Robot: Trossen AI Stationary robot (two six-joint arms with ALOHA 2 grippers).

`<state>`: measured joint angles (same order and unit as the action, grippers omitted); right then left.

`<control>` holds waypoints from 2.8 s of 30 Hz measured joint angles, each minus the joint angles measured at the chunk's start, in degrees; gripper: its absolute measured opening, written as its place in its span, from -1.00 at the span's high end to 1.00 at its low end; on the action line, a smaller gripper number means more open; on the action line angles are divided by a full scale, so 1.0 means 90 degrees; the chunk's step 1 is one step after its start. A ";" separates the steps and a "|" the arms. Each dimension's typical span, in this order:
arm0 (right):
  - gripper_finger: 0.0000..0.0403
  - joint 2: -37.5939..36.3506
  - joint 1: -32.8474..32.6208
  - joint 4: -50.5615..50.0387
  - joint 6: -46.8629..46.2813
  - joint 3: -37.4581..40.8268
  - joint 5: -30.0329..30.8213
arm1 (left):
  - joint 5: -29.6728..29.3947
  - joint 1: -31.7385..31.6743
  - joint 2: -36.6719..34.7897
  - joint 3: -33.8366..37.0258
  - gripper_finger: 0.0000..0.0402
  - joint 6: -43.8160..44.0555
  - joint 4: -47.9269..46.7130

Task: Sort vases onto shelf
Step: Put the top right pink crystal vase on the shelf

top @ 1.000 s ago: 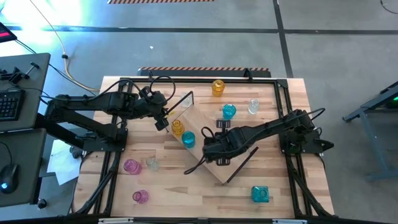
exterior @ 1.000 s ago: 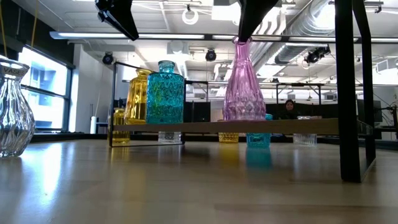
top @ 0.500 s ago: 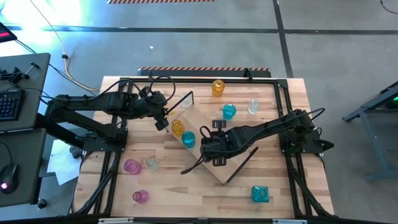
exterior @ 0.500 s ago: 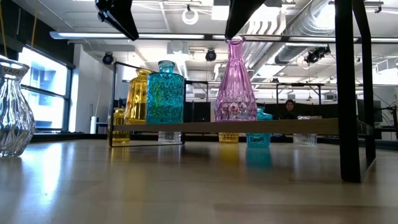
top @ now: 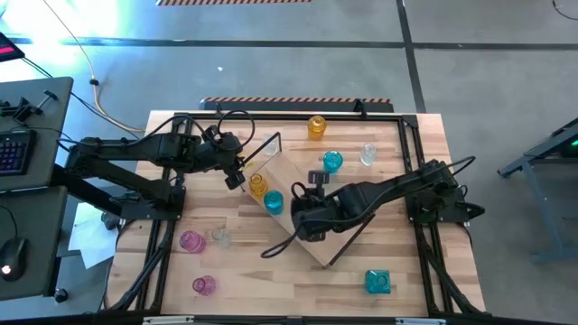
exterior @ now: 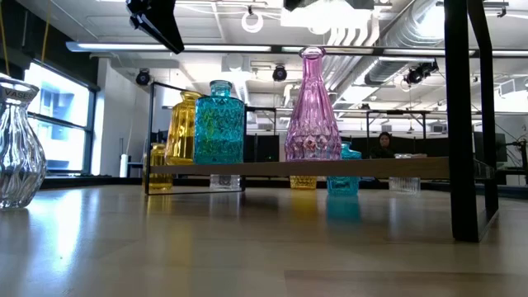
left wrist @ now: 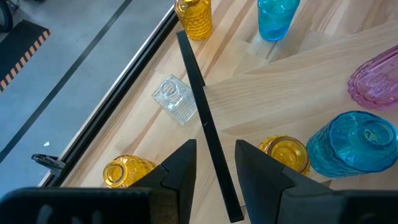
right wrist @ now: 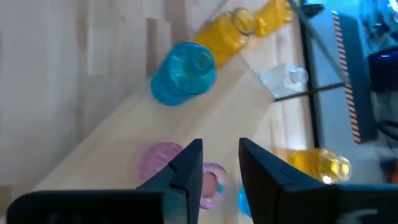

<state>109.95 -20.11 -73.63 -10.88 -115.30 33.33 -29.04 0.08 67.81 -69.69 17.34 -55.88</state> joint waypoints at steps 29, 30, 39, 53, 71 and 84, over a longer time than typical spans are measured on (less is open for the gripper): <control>1.00 -0.0732 0.0994 -0.1820 -0.2087 -0.0003 0.0313 | -0.1364 0.1763 -0.0420 -0.0005 0.48 0.0089 -0.0294; 1.00 -0.0898 0.1017 -0.1821 -0.2086 -0.0003 0.0380 | -0.1431 0.1847 -0.0513 -0.0007 0.48 0.0257 -0.0434; 1.00 -0.2837 0.1346 -0.1819 -0.2235 0.0341 0.1094 | -0.1854 0.2464 -0.1307 0.0293 0.48 0.1603 -0.1214; 1.00 -0.6514 0.1945 0.0977 -0.2941 0.5291 0.0157 | -0.1860 0.2594 -0.1690 0.1202 0.48 0.2257 -0.1118; 1.00 -0.4671 0.1709 0.4549 -0.2185 0.6691 -0.1062 | -0.1838 0.2589 -0.1610 0.1202 0.48 0.2234 -0.0561; 1.00 -0.3569 0.1185 0.4554 -0.2368 0.5969 -0.1218 | -0.1838 0.2589 -0.1503 0.1200 0.48 0.2218 -0.0461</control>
<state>77.83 -9.45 -32.64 -32.19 -61.58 22.36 -45.58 23.38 54.28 -58.89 37.31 -60.03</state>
